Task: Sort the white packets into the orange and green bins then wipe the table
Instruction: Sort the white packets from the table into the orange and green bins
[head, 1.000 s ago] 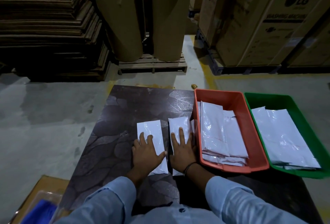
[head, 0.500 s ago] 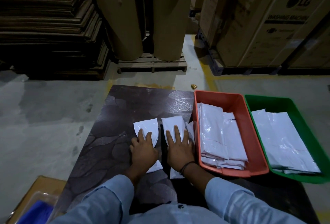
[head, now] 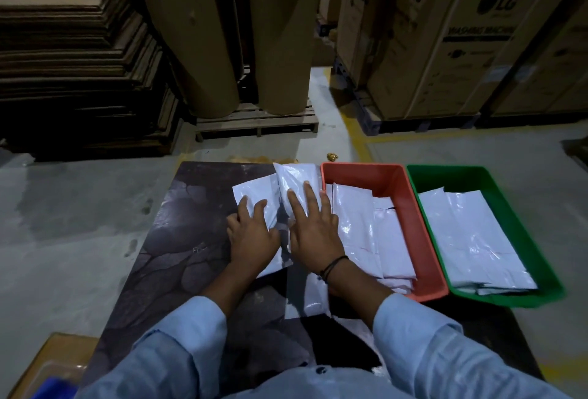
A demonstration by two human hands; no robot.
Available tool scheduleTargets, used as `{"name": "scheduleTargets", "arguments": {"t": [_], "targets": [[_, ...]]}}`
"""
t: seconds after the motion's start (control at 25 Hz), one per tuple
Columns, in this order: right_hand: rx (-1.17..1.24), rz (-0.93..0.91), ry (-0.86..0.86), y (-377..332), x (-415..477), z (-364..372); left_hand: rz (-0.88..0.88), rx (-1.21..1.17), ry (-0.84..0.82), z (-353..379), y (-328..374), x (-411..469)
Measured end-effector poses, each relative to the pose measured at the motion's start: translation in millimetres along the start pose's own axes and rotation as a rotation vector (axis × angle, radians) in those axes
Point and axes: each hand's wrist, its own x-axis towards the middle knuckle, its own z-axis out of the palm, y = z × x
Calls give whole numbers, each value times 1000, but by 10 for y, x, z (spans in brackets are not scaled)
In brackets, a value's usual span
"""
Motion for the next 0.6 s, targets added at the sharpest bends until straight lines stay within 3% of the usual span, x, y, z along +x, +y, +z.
{"name": "scheduleTargets", "arguments": {"t": [0.16,0.28,0.44,0.6], "targets": [[64,72,140,376,-71,-276,54,-56,2,-7,502,-44],[-20,104,187,813,-144,-473,95,-77,34,-7,843,-77],[-158,181,121,1449,-357,-481,134,-89,51,27,1185,-103],[-264,143,-52,1759,-519,-337,146,-44,-11,169,1473,-229]]}}
